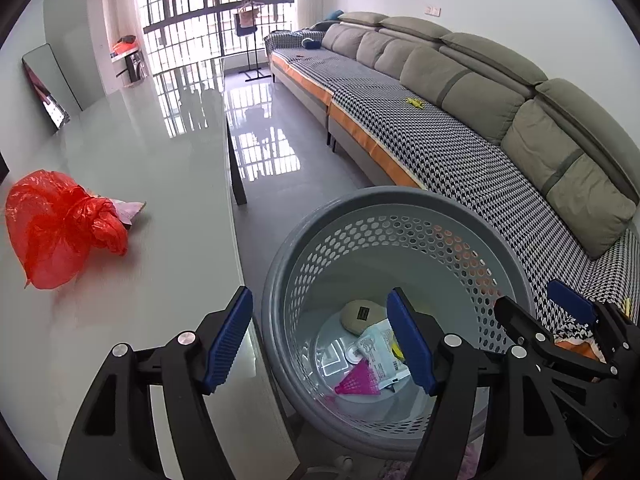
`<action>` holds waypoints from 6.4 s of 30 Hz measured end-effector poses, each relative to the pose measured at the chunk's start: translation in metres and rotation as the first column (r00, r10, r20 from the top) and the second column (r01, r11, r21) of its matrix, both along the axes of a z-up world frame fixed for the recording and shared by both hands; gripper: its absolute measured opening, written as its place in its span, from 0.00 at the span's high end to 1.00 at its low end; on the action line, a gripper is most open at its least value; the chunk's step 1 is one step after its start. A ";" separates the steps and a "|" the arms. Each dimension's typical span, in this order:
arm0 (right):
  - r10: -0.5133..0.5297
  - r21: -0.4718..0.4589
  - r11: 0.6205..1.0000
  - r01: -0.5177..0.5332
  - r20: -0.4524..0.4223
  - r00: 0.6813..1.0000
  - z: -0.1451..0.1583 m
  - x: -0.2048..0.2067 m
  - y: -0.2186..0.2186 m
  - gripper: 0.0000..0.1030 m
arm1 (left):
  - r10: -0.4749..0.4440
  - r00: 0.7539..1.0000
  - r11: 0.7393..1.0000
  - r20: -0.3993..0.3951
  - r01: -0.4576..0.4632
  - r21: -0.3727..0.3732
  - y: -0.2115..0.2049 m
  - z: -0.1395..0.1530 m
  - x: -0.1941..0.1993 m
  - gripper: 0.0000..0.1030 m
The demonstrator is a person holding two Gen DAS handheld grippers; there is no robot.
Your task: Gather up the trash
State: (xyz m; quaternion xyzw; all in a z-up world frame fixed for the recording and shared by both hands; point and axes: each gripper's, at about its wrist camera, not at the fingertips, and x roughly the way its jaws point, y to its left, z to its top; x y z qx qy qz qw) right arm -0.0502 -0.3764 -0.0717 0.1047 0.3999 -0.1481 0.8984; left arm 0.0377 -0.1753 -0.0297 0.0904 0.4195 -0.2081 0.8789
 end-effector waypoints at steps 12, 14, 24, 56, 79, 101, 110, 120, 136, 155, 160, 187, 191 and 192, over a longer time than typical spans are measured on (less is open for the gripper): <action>0.052 -0.005 0.999 -0.052 0.015 0.999 0.004 0.009 0.024 0.30 | 0.068 0.997 0.998 0.031 -0.068 -0.011 0.029 0.012 0.001 0.33; 0.064 -0.003 0.998 -0.064 0.015 0.998 0.004 0.013 0.028 0.30 | 0.083 0.996 0.996 0.035 -0.083 -0.016 0.036 0.014 0.001 0.33; 0.139 -0.033 0.990 -0.138 0.042 0.989 0.018 0.032 0.061 0.30 | 0.162 0.985 0.987 0.058 -0.160 -0.035 0.079 0.022 -0.003 0.33; 0.348 -0.089 0.935 -0.343 0.048 0.936 0.035 0.119 0.174 0.30 | 0.411 0.912 0.910 -0.006 -0.410 -0.062 0.225 0.008 0.007 0.30; 0.444 -0.135 0.887 -0.442 -0.013 0.896 0.040 0.211 0.217 0.30 | 0.447 0.894 0.889 -0.037 -0.448 -0.092 0.257 0.012 0.039 0.30; 0.581 -0.067 0.810 -0.583 -0.046 0.812 0.021 0.191 0.289 0.30 | 0.543 0.839 0.834 -0.014 -0.542 -0.100 0.307 0.023 0.036 0.30; 0.624 -0.034 0.780 -0.625 -0.025 0.781 0.022 0.181 0.320 0.30 | 0.581 0.814 0.809 -0.009 -0.579 -0.099 0.325 0.024 0.030 0.30; 0.559 -0.045 0.828 -0.558 0.010 0.829 0.032 0.179 0.280 0.30 | 0.536 0.844 0.836 -0.012 -0.533 -0.131 0.306 0.027 0.037 0.30; 0.666 -0.063 0.737 -0.673 -0.107 0.738 0.011 0.258 0.254 0.30 | 0.455 0.890 0.877 -0.030 -0.454 -0.158 0.249 0.029 0.086 0.22; 0.713 -0.016 0.695 -0.719 -0.116 0.691 -0.001 0.272 0.274 0.76 | 0.433 0.900 0.887 -0.052 -0.436 -0.153 0.236 0.022 0.097 0.22; 0.671 0.016 0.740 -0.672 -0.076 0.737 0.005 0.267 0.253 0.76 | 0.416 0.908 0.894 -0.046 -0.418 -0.163 0.225 0.024 0.103 0.22; 0.414 0.120 0.904 -0.409 -0.013 0.910 0.006 0.170 0.143 0.77 | 0.362 0.932 0.928 -0.033 -0.363 -0.077 0.175 -0.001 0.120 0.68; 0.362 0.114 0.926 -0.359 -0.003 0.932 0.009 0.141 0.124 0.77 | 0.301 0.953 0.949 -0.018 -0.302 -0.096 0.157 0.008 0.096 0.68; 0.346 0.111 0.932 -0.344 0.001 0.938 0.010 0.134 0.118 0.77 | 0.282 0.959 0.954 -0.014 -0.282 -0.100 0.153 0.010 0.091 0.68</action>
